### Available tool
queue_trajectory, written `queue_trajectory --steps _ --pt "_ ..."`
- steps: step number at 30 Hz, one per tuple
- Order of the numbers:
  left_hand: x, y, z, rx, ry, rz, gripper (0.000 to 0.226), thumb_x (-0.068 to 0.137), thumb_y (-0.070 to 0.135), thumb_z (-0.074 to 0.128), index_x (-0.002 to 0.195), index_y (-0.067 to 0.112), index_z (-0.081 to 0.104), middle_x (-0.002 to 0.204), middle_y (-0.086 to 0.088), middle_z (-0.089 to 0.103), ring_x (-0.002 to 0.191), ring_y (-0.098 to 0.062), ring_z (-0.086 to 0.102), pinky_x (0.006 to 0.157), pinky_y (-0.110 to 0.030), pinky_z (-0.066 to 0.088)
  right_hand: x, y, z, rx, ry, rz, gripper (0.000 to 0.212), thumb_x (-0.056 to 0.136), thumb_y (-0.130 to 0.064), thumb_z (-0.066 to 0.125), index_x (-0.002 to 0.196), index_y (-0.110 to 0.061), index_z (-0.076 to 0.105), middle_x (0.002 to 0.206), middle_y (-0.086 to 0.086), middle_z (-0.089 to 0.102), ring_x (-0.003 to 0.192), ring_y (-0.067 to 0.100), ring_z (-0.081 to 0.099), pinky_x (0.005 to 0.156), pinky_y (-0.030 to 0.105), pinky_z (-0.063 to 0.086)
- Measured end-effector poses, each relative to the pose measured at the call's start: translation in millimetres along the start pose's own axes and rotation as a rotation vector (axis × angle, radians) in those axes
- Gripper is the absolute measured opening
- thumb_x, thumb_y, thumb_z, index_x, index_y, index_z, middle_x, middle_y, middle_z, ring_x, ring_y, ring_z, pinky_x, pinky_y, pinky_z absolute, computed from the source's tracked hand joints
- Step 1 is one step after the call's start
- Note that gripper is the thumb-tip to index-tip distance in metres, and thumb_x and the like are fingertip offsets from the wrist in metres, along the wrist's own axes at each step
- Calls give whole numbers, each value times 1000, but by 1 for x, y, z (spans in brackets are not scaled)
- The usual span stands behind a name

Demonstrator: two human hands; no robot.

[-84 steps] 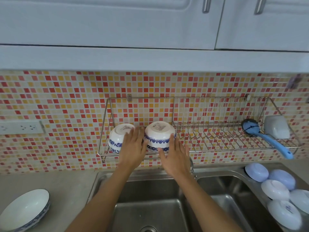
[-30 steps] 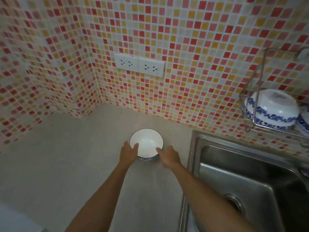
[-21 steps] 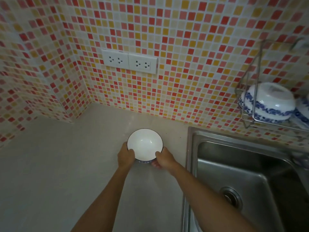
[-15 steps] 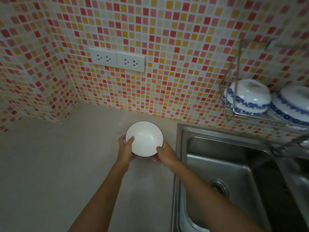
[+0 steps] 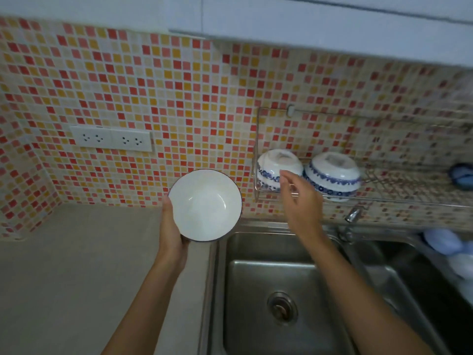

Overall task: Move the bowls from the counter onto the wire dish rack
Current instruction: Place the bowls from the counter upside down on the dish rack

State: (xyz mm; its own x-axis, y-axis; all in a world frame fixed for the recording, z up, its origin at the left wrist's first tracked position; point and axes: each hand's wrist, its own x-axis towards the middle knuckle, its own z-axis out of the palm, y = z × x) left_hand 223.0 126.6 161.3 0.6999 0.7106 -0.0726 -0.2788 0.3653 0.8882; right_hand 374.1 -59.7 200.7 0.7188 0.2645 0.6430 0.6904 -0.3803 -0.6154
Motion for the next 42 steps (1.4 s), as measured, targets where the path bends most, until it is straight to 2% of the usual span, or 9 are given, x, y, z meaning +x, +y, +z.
queue_trajectory --steps 5,9,12,14,18,22,27,30,42 --pt "-14 15 70 106 -43 140 50 87 65 34 127 41 52 123 6 62 112 -22 61 88 -47 54 23 73 -48 -250 133 -65 44 98 -28 46 135 -4 53 136 14 57 132 24 47 108 45 42" --pt "-12 24 128 313 -110 294 40 91 62 31 120 45 54 126 9 56 112 -17 56 80 -32 52 35 118 -68 -430 9 -24 60 101 -35 40 149 -3 26 157 15 26 146 19 14 119 48 21" --pt "-3 29 170 530 -128 453 42 98 52 29 135 39 41 135 10 42 113 -9 43 72 -15 39 42 139 -71 -468 -114 75 89 92 -63 34 153 -6 2 162 14 2 149 26 -2 122 43 5" --pt "7 31 191 629 -123 570 44 97 52 32 138 39 39 140 5 43 114 -8 41 83 -22 41 40 149 -67 -467 -147 137 104 82 -78 25 152 -8 -6 162 14 -5 149 26 -6 121 40 -1" --pt "28 30 223 779 -96 815 41 96 49 41 136 40 41 121 9 48 113 -10 42 93 -33 39 39 157 -60 -487 -125 158 107 81 -81 25 152 -8 -9 162 15 -5 149 26 -5 119 38 -7" --pt "49 19 243 996 -79 948 48 92 53 46 138 43 37 140 -12 40 129 -25 35 102 -38 35 38 157 -60 -502 -135 144 108 81 -83 19 151 -6 -11 161 15 -9 149 25 -9 118 37 -11" --pt "76 -4 255 1356 -50 1269 54 90 50 52 136 24 49 127 -27 50 120 -35 37 98 -51 41 38 159 -62 -506 -130 118 105 86 -78 26 151 -4 -10 161 17 -9 149 25 -11 122 42 -3" --pt "89 -17 258 1550 -17 1413 53 91 53 51 135 24 52 122 -26 55 110 -39 48 93 -49 43 38 161 -62 -494 -115 117 106 85 -79 25 151 -4 -8 161 17 -7 149 26 -8 122 45 3" --pt "112 -41 246 1781 -145 1367 49 87 56 55 125 26 60 117 -25 59 103 -42 54 88 -49 47 38 165 -56 -479 -81 106 106 82 -83 15 152 -6 -4 160 12 -7 148 23 -9 121 39 -3"
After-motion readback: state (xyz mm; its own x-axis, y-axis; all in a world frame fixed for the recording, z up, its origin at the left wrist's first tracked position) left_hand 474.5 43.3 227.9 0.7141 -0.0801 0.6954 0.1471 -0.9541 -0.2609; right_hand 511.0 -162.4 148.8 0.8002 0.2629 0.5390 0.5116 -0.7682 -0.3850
